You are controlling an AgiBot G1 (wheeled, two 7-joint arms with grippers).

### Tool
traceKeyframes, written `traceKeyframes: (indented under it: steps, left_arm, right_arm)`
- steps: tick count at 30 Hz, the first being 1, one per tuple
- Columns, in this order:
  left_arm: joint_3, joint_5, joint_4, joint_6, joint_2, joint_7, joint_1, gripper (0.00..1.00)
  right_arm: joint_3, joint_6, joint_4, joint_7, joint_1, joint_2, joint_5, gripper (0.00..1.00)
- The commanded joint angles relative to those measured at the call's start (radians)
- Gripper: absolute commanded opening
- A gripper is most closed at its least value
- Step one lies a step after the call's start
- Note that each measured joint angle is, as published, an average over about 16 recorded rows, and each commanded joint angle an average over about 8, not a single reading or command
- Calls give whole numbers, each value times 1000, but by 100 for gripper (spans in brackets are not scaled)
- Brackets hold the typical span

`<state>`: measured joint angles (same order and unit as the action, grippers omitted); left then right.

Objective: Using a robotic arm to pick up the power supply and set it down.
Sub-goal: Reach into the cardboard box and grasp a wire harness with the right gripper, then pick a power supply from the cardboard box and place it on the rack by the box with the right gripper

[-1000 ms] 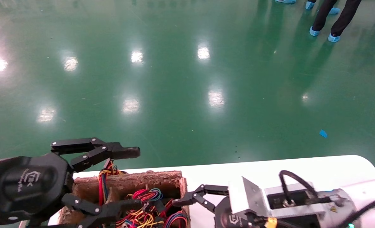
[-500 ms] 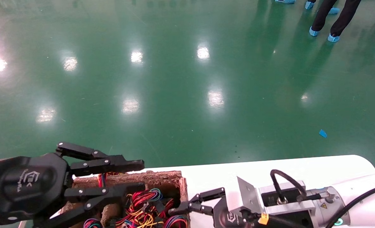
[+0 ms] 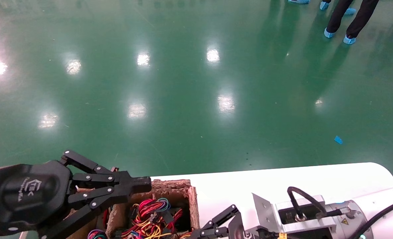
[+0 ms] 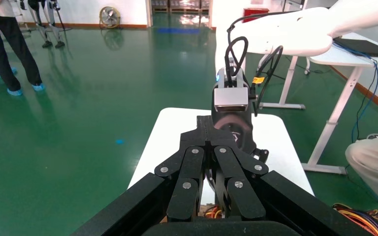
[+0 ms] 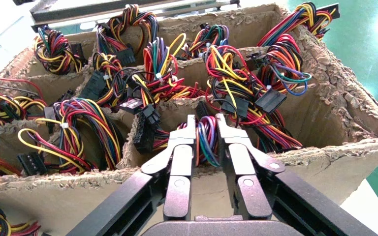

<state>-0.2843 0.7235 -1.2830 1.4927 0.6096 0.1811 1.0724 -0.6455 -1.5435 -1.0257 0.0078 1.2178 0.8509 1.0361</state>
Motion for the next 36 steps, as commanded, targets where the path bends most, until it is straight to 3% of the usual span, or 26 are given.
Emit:
traceKeyframes:
  steps: [1, 14, 36]
  left_arm:
    - [0, 0, 0, 0, 0, 0, 0, 0]
    - [-1, -1, 0, 0, 0, -1, 0, 0]
    - [-2, -2, 0, -1, -1, -1, 1, 0]
  right_arm:
    - [-2, 0, -2, -5, 1, -3, 3, 0]
    - [1, -2, -29, 6, 7, -22, -25, 0]
    - [92, -15, -129, 162, 48, -129, -338, 0]
